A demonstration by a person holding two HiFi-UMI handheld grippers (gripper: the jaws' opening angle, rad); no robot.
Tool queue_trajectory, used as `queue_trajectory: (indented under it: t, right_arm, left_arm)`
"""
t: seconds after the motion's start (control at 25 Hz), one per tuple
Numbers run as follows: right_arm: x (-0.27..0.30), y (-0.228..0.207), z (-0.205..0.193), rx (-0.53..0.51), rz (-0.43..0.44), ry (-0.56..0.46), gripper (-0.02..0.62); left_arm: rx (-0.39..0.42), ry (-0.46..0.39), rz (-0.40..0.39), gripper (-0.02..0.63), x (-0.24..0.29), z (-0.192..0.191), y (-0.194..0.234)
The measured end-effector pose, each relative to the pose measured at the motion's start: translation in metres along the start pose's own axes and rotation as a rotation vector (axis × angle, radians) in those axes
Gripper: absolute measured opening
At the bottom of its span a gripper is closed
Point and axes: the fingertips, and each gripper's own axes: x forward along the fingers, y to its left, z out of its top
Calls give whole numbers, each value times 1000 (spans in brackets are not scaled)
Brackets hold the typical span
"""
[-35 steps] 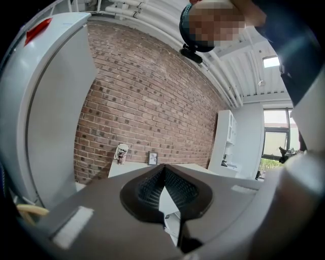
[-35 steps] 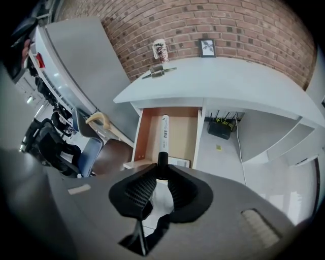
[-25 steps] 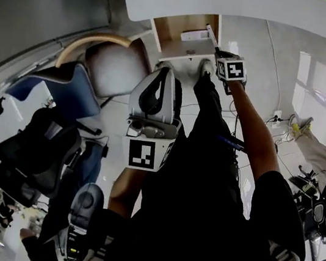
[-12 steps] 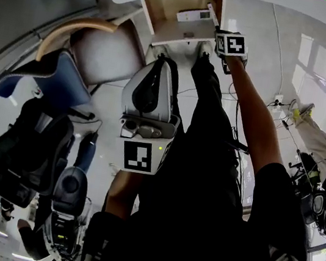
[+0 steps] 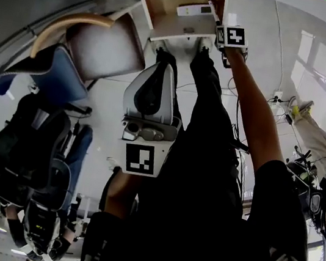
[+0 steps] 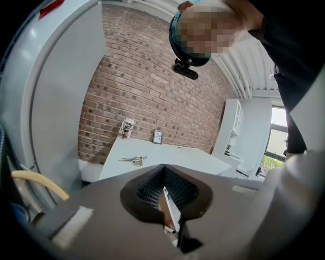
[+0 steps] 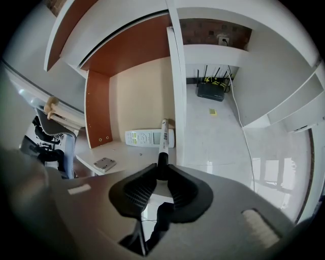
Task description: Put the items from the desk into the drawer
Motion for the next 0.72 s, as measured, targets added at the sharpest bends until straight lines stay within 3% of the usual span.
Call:
queue_trajectory:
  t: [0.28,0.52,0.72]
  right_arm:
    - [4,-3,3,30,-5,-3,75]
    - [2,4,9,28,35,-41,135]
    - [-10,-2,8,40,3,-52,158]
  left_arm:
    - [-9,-2,6,12,2,-1,1]
    - [-8,-13,4,12,2,1,-2]
    - [-13,-24,5,12,-3,4,-4]
